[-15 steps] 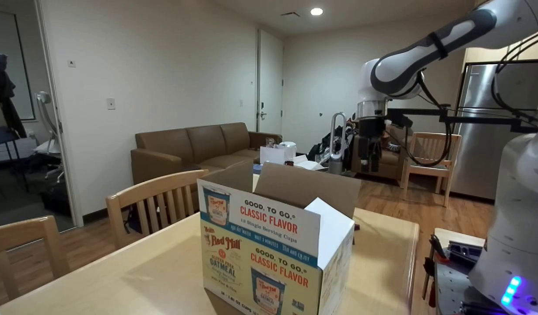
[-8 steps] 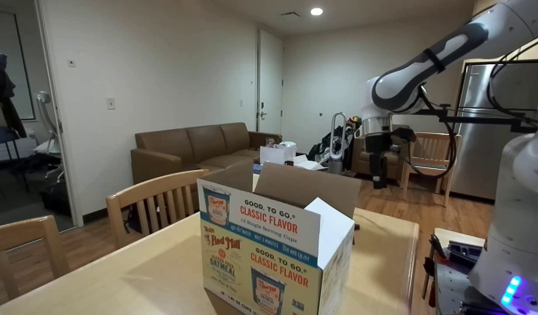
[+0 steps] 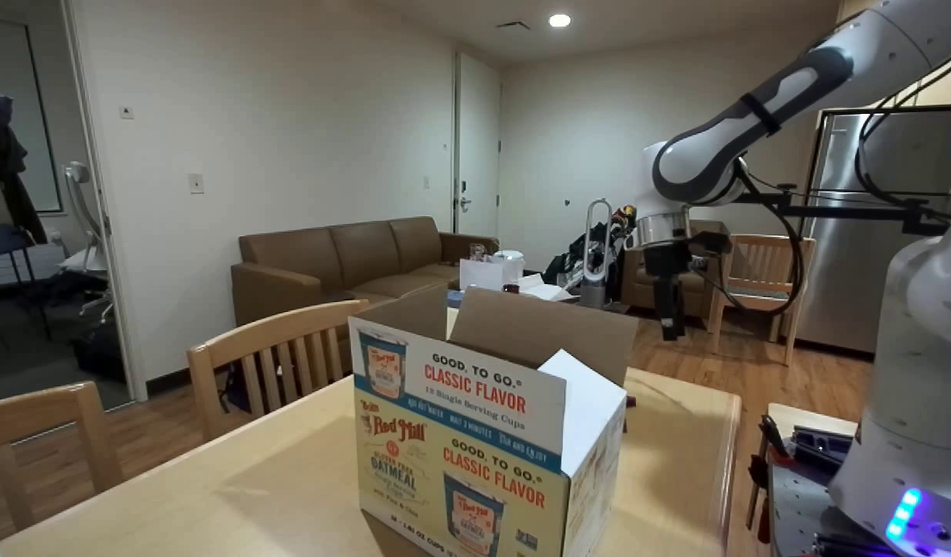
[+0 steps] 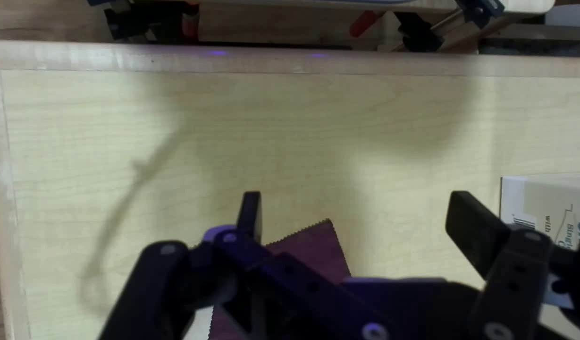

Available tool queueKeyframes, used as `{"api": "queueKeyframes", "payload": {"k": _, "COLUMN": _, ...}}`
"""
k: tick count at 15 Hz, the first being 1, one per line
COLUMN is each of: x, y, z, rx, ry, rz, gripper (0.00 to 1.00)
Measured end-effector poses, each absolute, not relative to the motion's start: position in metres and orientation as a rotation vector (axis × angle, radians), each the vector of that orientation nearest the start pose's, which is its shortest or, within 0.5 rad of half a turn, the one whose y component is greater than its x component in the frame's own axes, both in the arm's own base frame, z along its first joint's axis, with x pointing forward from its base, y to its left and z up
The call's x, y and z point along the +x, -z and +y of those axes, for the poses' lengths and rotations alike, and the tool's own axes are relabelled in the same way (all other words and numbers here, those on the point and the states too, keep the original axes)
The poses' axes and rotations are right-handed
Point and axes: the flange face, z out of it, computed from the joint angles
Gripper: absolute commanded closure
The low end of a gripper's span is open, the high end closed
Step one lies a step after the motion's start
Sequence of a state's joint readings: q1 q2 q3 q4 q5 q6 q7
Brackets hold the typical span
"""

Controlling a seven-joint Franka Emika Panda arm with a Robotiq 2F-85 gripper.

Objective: Pick up the cloth from the table and put it in the carton box

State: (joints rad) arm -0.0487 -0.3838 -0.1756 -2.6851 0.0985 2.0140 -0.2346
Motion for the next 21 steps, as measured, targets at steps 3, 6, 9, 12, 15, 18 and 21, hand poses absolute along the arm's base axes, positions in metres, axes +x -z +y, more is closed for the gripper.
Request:
{"api": "queueKeyframes", "payload": {"k": 3, "x": 0.359, "y": -0.316, "z": -0.070, "rx": -2.988, "ry": -0.486, "rz": -0.072, "gripper": 0.00}}
{"api": "queueKeyframes", "payload": {"k": 6, "x": 0.377, "y": -0.290, "z": -0.072, "rx": -3.030, "ry": -0.573, "rz": -0.163, "gripper": 0.00}}
{"api": "queueKeyframes", "payload": {"k": 9, "x": 0.399, "y": -0.265, "z": -0.071, "rx": -3.081, "ry": -0.453, "rz": -0.316, "gripper": 0.00}}
{"api": "queueKeyframes", "payload": {"k": 12, "x": 0.418, "y": -0.252, "z": -0.063, "rx": -3.131, "ry": -0.283, "rz": -0.470, "gripper": 0.00}}
{"api": "queueKeyframes", "payload": {"k": 15, "x": 0.421, "y": -0.236, "z": -0.058, "rx": -3.124, "ry": -0.183, "rz": -0.528, "gripper": 0.00}}
{"api": "queueKeyframes", "payload": {"k": 18, "x": 0.409, "y": -0.212, "z": -0.051, "rx": -3.059, "ry": -0.189, "rz": -0.512, "gripper": 0.00}}
{"api": "queueKeyframes", "payload": {"k": 21, "x": 0.400, "y": -0.191, "z": -0.041, "rx": -2.986, "ry": -0.216, "rz": -0.539, "gripper": 0.00}}
